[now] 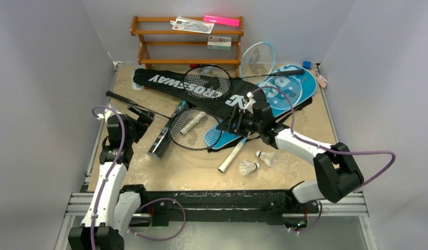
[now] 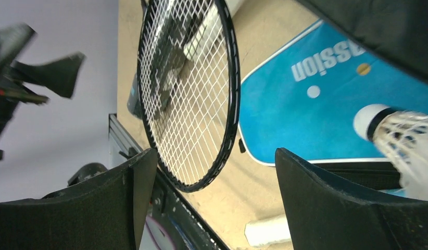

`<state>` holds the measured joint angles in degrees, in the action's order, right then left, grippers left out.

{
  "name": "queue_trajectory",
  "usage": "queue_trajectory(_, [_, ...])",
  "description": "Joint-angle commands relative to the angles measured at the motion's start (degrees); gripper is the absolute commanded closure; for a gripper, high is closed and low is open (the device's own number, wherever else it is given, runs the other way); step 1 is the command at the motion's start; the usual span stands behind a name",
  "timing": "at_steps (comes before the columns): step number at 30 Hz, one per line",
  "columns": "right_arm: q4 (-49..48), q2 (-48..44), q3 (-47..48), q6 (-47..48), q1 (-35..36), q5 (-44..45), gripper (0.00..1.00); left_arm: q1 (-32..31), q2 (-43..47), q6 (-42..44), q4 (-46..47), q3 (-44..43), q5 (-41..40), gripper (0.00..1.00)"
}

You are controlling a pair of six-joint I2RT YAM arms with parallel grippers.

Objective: Pack up the badminton gear
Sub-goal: Pick up the racket from the center of the board.

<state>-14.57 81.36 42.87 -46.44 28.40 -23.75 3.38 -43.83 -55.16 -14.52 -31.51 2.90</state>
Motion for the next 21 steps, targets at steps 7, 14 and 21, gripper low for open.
queue_trajectory(7, [-6.31, 3.53, 0.36, -2.53, 4.44, -3.65, 0.28, 1.47, -5.49, -2.54, -1.73, -7.42, -4.63, 0.08])
queue_trajectory(14, [-7.28, 5.64, 1.68, -3.47, 4.86, -4.92, 0.45, 7.88, -11.7, -3.67, 6.77, -5.29, 9.42, 0.08])
queue_trajectory(21, [-9.62, 6.18, 1.74, -5.88, 4.82, -6.25, 0.99, 13.23, -19.08, -7.25, 23.37, 0.72, 19.99, 0.08])
